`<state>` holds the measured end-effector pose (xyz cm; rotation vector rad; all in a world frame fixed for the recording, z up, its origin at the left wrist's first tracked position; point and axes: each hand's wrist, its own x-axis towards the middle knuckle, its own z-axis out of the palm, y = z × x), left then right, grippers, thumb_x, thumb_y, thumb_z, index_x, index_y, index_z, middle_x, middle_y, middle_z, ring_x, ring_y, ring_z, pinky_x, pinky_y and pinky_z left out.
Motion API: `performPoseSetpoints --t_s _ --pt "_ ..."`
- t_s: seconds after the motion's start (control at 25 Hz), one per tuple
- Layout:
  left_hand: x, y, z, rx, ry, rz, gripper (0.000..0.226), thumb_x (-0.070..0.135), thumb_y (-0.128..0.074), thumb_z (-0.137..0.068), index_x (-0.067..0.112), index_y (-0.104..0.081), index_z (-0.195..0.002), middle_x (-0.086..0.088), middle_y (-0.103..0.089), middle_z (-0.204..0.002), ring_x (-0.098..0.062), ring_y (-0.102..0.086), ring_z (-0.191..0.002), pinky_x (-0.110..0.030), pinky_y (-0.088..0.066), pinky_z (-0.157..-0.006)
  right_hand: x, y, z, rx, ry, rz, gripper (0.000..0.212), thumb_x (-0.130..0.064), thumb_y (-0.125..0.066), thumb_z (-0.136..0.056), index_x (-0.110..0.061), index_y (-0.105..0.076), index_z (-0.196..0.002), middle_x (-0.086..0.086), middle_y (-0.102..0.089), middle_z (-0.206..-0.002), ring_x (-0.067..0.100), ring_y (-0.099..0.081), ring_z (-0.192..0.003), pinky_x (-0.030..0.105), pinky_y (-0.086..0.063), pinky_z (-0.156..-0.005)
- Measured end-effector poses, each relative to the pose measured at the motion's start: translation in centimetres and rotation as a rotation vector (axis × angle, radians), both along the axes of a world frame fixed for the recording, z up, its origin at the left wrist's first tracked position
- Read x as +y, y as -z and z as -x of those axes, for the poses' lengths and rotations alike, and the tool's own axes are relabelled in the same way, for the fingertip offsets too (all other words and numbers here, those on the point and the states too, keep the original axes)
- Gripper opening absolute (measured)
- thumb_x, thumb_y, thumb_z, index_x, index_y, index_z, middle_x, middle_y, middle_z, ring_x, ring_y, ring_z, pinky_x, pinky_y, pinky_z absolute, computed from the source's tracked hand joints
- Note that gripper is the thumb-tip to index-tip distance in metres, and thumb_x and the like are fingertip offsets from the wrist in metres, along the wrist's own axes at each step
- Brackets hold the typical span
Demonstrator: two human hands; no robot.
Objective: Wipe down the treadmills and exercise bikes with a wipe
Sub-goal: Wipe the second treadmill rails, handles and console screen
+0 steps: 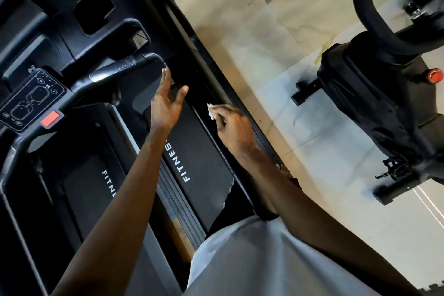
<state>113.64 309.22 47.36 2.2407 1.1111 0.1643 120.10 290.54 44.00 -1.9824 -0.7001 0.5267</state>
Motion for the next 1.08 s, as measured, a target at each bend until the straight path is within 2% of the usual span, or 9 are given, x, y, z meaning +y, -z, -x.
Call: performPoseSetpoints --t_s 0.2,0.36,0.44,0.56,0.72,0.84,0.92,1.0,1.08 --pt "1.6 0.8 0.0 -0.082 0.051 0.012 0.077 0.058 -0.057 -0.094 0.024 -0.029 -0.157 0.005 -0.025 -0.164 -0.015 -0.041 -0.143 -0.04 -0.04 -0.115 3.9 -1.2 -0.6 -0.04 0.07 0.004 0.022 -0.012 -0.06 -0.094 -0.019 -0.075 -0.109 -0.006 -0.072 -0.113 0.012 -0.067 -0.103 0.023 -0.052 -0.089" --pt "3.4 1.4 0.8 -0.117 0.123 0.012 0.075 0.051 -0.059 -0.096 0.023 -0.028 -0.158 0.001 -0.023 -0.165 -0.012 -0.032 -0.147 -0.041 -0.04 -0.115 4.6 -0.8 -1.1 0.007 0.253 0.113 0.023 -0.012 -0.058 -0.093 -0.019 -0.075 -0.107 0.001 -0.074 -0.108 0.021 -0.069 -0.094 0.029 -0.053 -0.082" --pt "3.9 1.4 0.5 -0.131 0.156 0.052 0.075 0.048 -0.06 -0.097 0.023 -0.026 -0.159 -0.001 -0.02 -0.166 -0.005 -0.026 -0.148 -0.033 -0.036 -0.117 3.0 -0.5 -0.3 0.034 0.303 0.2 0.024 -0.016 -0.055 -0.096 -0.021 -0.073 -0.111 0.0 -0.073 -0.112 0.021 -0.068 -0.097 0.028 -0.05 -0.084" --pt "3.5 1.2 0.5 -0.149 0.192 0.072 0.073 0.041 -0.057 -0.101 0.018 -0.02 -0.16 -0.004 -0.014 -0.167 0.004 -0.015 -0.144 -0.004 -0.02 -0.112 1.7 -1.1 0.7 0.061 0.314 0.215 0.026 -0.017 -0.054 -0.097 -0.024 -0.072 -0.114 -0.005 -0.071 -0.116 0.017 -0.067 -0.097 0.026 -0.05 -0.086" --pt "2.8 1.2 0.2 -0.19 0.178 0.128 0.073 0.036 -0.056 -0.103 0.016 -0.016 -0.161 -0.002 -0.009 -0.168 0.007 -0.022 -0.144 -0.001 -0.032 -0.097 3.2 -1.3 -0.6 0.075 0.254 0.148 0.025 -0.017 -0.057 -0.097 -0.026 -0.073 -0.114 -0.011 -0.071 -0.118 0.004 -0.064 -0.094 0.005 -0.043 -0.081" --pt "2.3 1.0 0.1 -0.194 0.166 0.119 0.071 0.027 -0.058 -0.103 0.009 -0.019 -0.159 -0.004 -0.011 -0.166 0.031 -0.043 -0.099 -0.001 -0.037 -0.079 4.3 -0.2 -3.3 0.242 0.259 0.149 0.023 -0.019 -0.06 -0.096 -0.03 -0.075 -0.11 -0.015 -0.073 -0.111 0.002 -0.066 -0.094 0.005 -0.044 -0.08" --pt "2.3 0.9 0.1 -0.188 0.122 0.123 0.072 0.034 -0.06 -0.101 0.015 -0.022 -0.159 -0.007 -0.022 -0.164 0.01 -0.053 -0.074 -0.007 -0.04 -0.072 4.1 1.2 -5.1 0.35 0.221 0.225 0.021 -0.022 -0.061 -0.096 -0.033 -0.076 -0.107 -0.016 -0.072 -0.106 0.003 -0.067 -0.092 0.014 -0.048 -0.083" --pt "1.9 1.0 0.1 -0.193 0.051 0.146 0.071 0.037 -0.06 -0.1 0.018 -0.024 -0.159 -0.017 -0.036 -0.158 0.004 -0.063 -0.089 -0.007 -0.042 -0.075 3.7 2.4 -6.2 0.427 0.182 0.269 0.02 -0.023 -0.062 -0.095 -0.031 -0.076 -0.107 -0.013 -0.073 -0.107 0.005 -0.067 -0.095 0.015 -0.048 -0.083" --pt "1.0 0.9 -0.3 -0.181 -0.029 0.167 0.069 0.031 -0.058 -0.102 0.012 -0.024 -0.159 -0.012 -0.037 -0.158 0.019 -0.047 -0.119 0.001 -0.036 -0.088 4.4 3.2 -7.1 0.456 0.165 0.26 0.021 -0.019 -0.061 -0.095 -0.024 -0.076 -0.109 -0.008 -0.072 -0.111 0.006 -0.065 -0.099 0.008 -0.042 -0.08"
